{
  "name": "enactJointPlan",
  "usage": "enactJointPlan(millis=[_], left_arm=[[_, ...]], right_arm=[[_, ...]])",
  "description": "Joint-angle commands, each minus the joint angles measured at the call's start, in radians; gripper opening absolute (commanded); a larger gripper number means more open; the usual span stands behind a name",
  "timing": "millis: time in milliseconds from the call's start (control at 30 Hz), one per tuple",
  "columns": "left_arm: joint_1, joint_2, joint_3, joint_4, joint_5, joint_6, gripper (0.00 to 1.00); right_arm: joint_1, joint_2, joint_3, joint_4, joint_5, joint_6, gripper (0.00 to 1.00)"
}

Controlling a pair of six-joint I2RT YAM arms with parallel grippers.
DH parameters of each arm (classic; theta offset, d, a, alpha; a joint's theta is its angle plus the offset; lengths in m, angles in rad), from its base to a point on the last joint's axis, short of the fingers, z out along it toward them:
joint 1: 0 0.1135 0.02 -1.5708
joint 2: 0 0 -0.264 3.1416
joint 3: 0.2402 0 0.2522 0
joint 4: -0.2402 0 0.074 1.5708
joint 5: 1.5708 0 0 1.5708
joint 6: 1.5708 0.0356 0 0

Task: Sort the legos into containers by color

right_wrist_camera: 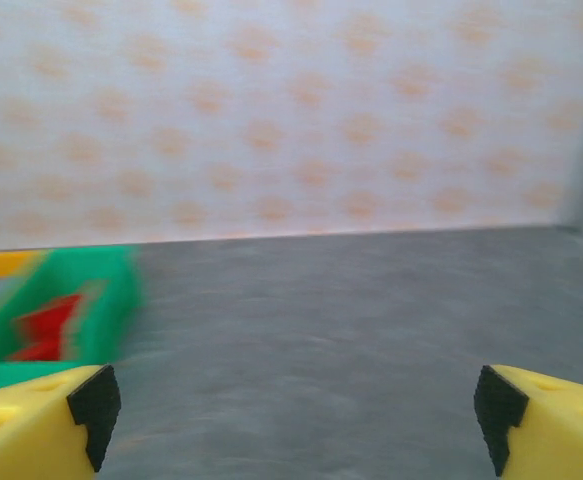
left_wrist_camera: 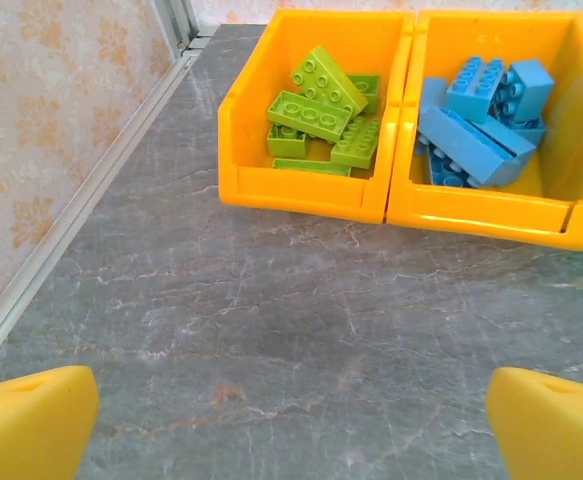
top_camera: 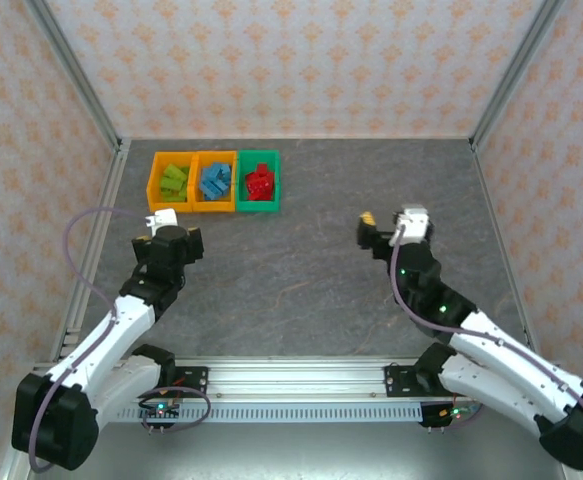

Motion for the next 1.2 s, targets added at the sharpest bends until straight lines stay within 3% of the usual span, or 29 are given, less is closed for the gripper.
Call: enactJointPlan(millis=[0, 67, 200, 233, 333, 367, 400, 433, 467, 533, 567, 600, 667, 700, 1167], left_arm=[[0.029, 0.076, -0.044, 0.287, -0.004, 0.104, 1.0], [0.06, 0.165, -0.049, 0.379, 0.043, 0.108, 1.0], [0.145, 0.373, -0.016, 0.543, 0.164, 0.104, 1.0], [0.158, 0.42, 0.0, 0.562, 0.181, 0.11, 1.0], [0.204, 0.53, 0.006, 0.662, 0.264, 0.099, 1.0], [0.204, 0.512, -0.008, 0.66, 0.299, 0.108, 1.0], [0.204, 0.534, -0.064, 0.764, 0.325, 0.118, 1.0], [0.204, 0.568, -0.115, 0.926, 0.335, 0.127, 1.0], [0.205, 0.542, -0.134, 0.897, 0.35, 0.13, 1.0], [0.205, 0.558, -0.107, 0.877, 0.329, 0.123, 1.0], [0.203, 0.545, -0.071, 0.778, 0.321, 0.12, 1.0], [0.2, 0.554, -0.069, 0.803, 0.326, 0.129, 1.0], [0.199, 0.547, -0.062, 0.773, 0.326, 0.127, 1.0], [0.199, 0.555, -0.073, 0.809, 0.326, 0.129, 1.0], [0.19, 0.552, -0.059, 0.776, 0.325, 0.139, 1.0]], right_arm=[[-0.184, 0.042, -0.089, 0.043, 0.177, 0.008, 0.97], [-0.306, 0.12, -0.134, 0.117, 0.085, 0.038, 0.97], [-0.498, 0.425, -0.214, 0.468, -0.018, 0.054, 0.99], [-0.529, 0.481, -0.203, 0.526, -0.043, 0.051, 0.99], [-0.566, 0.625, -0.183, 0.711, -0.286, -0.002, 0.99], [-0.568, 0.749, -0.161, 0.749, -0.303, -0.007, 0.99], [-0.57, 0.865, -0.145, 0.881, -0.312, -0.039, 1.0], [-0.584, 0.837, -0.141, 0.893, -0.336, -0.026, 1.0], [-0.621, 0.764, -0.085, 0.634, -0.406, 0.019, 0.99], [-0.639, 0.821, -0.129, 0.811, -0.447, 0.011, 0.99], [-0.639, 0.788, -0.105, 0.714, -0.439, 0.02, 0.99], [-0.639, 0.78, -0.093, 0.651, -0.448, 0.017, 0.99], [-0.636, 0.793, -0.106, 0.722, -0.456, 0.006, 0.99], [-0.637, 0.782, -0.09, 0.661, -0.465, 0.007, 0.99], [-0.637, 0.783, -0.095, 0.671, -0.48, -0.003, 0.99]])
